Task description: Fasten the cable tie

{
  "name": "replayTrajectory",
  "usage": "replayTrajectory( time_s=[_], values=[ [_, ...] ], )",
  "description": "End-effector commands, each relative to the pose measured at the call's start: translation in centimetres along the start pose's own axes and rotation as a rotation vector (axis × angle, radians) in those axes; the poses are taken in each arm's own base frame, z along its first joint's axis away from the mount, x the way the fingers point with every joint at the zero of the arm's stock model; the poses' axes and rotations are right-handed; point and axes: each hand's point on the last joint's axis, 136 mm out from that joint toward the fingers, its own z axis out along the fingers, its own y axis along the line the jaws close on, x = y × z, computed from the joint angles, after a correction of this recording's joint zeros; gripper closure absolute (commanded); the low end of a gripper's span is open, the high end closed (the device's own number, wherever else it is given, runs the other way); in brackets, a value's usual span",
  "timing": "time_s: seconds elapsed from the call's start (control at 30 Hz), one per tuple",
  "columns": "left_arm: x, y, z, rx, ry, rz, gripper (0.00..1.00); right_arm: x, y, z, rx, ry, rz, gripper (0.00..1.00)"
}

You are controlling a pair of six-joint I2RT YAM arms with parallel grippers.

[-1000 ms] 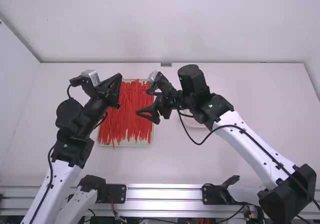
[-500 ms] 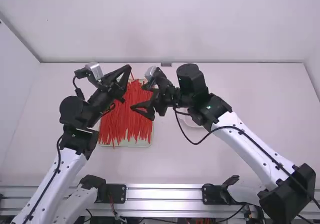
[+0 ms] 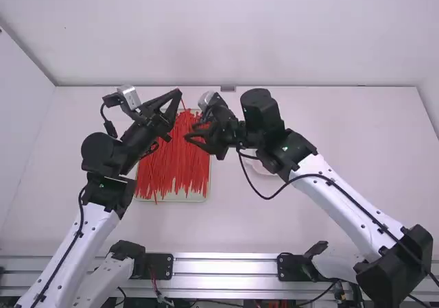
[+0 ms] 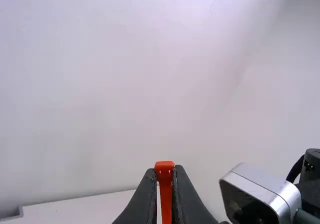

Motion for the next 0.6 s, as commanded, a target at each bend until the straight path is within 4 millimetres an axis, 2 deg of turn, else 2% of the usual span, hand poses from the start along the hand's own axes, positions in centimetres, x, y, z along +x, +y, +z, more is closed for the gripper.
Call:
replayTrajectory(
  time_s=[0.0,0.03,0.13,0.17,0.2,0.23,0.3,0.33,0.43,0.57],
  values=[
    [0.5,-0.3,0.0,0.016,0.012,-0.008,0.98,-1.2,0.1,-0.1,0.001,-0.02,-0.012,0.94],
    [0.5,-0.3,0.0,0.016,0.012,-0.008,0.98,-1.2,0.1,-0.1,0.001,-0.021,-0.013,1.0],
    [0.5,-0.2,0.0,0.014,0.014,-0.009,0.98,-1.1,0.0,-0.1,0.006,-0.019,-0.011,1.0],
    [0.6,-0.1,0.0,0.013,0.017,-0.011,0.95,-1.1,0.0,-0.1,0.006,-0.019,-0.011,1.0],
    [0.6,-0.1,0.1,0.013,0.018,-0.011,0.85,-1.1,0.0,-0.1,0.007,-0.019,-0.012,1.0],
    [0.7,-0.2,0.1,0.022,0.02,0.001,0.71,-1.2,-0.4,-0.3,0.017,-0.021,-0.008,1.0],
    [0.7,-0.6,0.2,0.05,0.024,0.04,0.6,-1.2,-0.8,-0.6,0.023,-0.024,-0.004,1.0],
    [0.8,-1.5,0.2,0.1,0.032,0.089,0.51,-1.4,-1.6,-1.2,0.039,-0.031,0.008,1.0],
    [0.7,-2.0,0.2,0.124,0.032,0.113,0.46,-1.7,-2.3,-2.3,0.028,-0.045,0.017,1.0],
    [-0.4,-1.1,0.1,0.085,0.025,0.119,0.41,-2.1,-4.1,-4.4,0.03,-0.072,0.029,1.0]
  ],
)
